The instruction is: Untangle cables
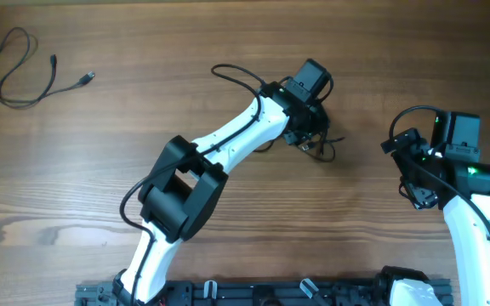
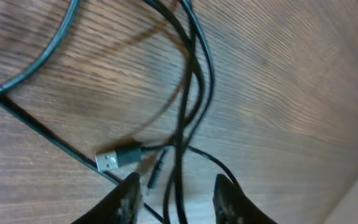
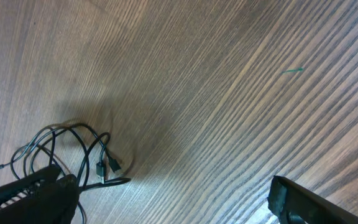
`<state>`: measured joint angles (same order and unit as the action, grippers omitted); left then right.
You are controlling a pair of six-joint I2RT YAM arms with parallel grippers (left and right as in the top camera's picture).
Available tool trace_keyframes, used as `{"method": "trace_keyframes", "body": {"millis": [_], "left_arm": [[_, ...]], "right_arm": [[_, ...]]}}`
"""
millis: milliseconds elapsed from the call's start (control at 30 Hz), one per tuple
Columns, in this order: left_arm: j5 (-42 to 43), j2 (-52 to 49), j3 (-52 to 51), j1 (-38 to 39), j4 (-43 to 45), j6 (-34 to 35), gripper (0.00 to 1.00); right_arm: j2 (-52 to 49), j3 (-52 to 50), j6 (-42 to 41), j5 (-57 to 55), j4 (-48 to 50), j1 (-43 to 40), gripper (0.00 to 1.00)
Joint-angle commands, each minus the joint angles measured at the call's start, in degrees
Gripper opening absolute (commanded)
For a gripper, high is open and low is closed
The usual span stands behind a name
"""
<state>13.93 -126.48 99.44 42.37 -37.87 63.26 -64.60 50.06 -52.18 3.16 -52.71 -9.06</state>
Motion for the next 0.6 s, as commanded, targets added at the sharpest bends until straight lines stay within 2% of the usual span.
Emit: {"method": "trace_keyframes", "body": {"millis": [0, 67, 133, 300, 433, 500, 567], "left_arm": [[-3.8, -1.3, -0.1, -0.7, 0.2, -1.4, 0.05], [-3.8, -1.3, -0.1, -1.2, -0.2, -3.6, 0.04], [-3.8, -1.3, -0.1, -1.6, -0.8, -4.6, 0.04], [-3.6, -1.3, -0.1, -1.8, -1.7, -4.6, 0.04], [-3.5, -1.3, -0.1, -1.5, -1.7, -4.6, 0.04], [-3.5, -1.3, -0.1, -1.3, -1.7, -4.6, 0.04], [-3.5, -1.3, -0.1, -1.3, -1.8, -4.7, 0.04]], "right_arm": [[0.7, 0.3, 3.6, 2.3, 0.2, -0.2, 0.96], [0.3, -1.0, 10.1, 12.3, 2.4, -0.1, 0.93], [-1.3, -3.7, 12.7, 17.6, 7.7, -0.1, 0.91], [-12.5, -6.3, 10.1, 27.5, 17.9, -0.1, 0.80], [-21.9, -6.3, 8.6, 30.0, 22.3, 1.5, 0.79], [-25.4, -6.3, 8.1, 31.0, 25.2, 2.9, 0.72], [-27.4, -6.3, 8.0, 32.0, 27.9, 4.1, 0.58]]}}
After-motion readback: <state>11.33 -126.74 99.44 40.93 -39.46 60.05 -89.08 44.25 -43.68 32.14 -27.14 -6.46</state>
